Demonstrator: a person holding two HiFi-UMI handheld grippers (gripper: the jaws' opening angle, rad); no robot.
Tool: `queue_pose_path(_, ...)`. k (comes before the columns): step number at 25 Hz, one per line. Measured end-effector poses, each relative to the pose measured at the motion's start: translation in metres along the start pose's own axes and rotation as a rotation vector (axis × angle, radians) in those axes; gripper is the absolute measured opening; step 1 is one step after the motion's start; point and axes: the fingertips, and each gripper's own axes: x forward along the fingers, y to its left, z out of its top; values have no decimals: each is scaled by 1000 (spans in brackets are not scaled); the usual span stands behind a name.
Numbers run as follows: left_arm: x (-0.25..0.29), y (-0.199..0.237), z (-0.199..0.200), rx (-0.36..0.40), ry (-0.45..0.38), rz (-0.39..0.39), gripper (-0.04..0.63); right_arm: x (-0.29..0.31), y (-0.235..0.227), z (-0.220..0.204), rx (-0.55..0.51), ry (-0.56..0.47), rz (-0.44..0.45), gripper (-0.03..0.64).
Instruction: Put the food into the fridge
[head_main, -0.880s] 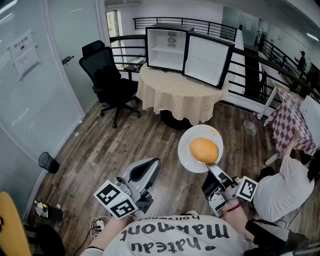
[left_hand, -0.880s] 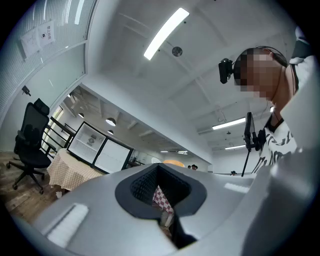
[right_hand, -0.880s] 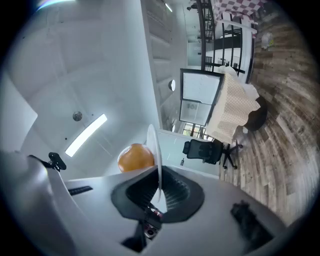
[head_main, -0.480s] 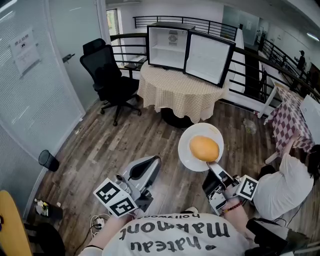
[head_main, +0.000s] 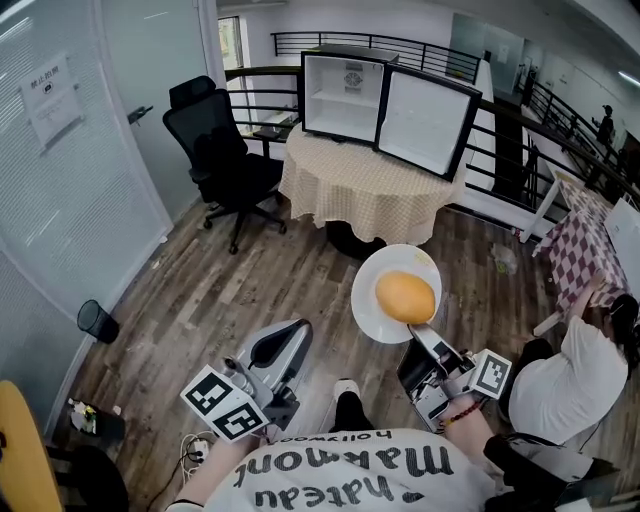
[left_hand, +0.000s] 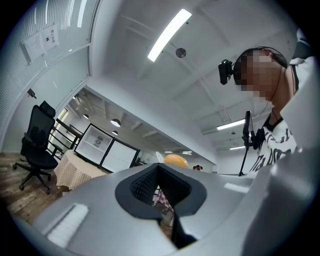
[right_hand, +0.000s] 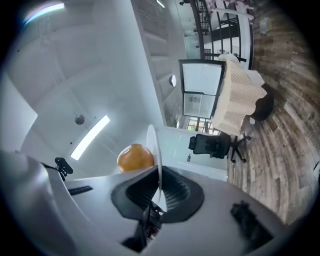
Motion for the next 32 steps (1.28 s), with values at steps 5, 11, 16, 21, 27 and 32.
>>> queue_pose_path(5, 21, 39, 2, 12, -5, 27, 6, 37, -26, 23, 2, 15, 14, 23)
queue_pose_path(11, 67, 99, 12, 12, -7, 54, 6, 92, -60, 76, -7, 19, 36, 23)
queue_pose_path(16, 117, 150, 27, 14, -20, 71, 6, 136, -85, 128, -27, 34, 40, 23)
queue_pose_path(21, 166, 196, 31, 29, -26, 69, 6, 175, -115, 178, -33, 38, 45, 23)
queue_pose_path(27, 203, 247, 26, 20, -16, 107, 6, 211, -157, 224, -15, 36, 26, 23)
queue_pose_path(32, 216, 275, 17, 12, -7, 149, 6, 230, -186, 241, 9, 46, 17, 23)
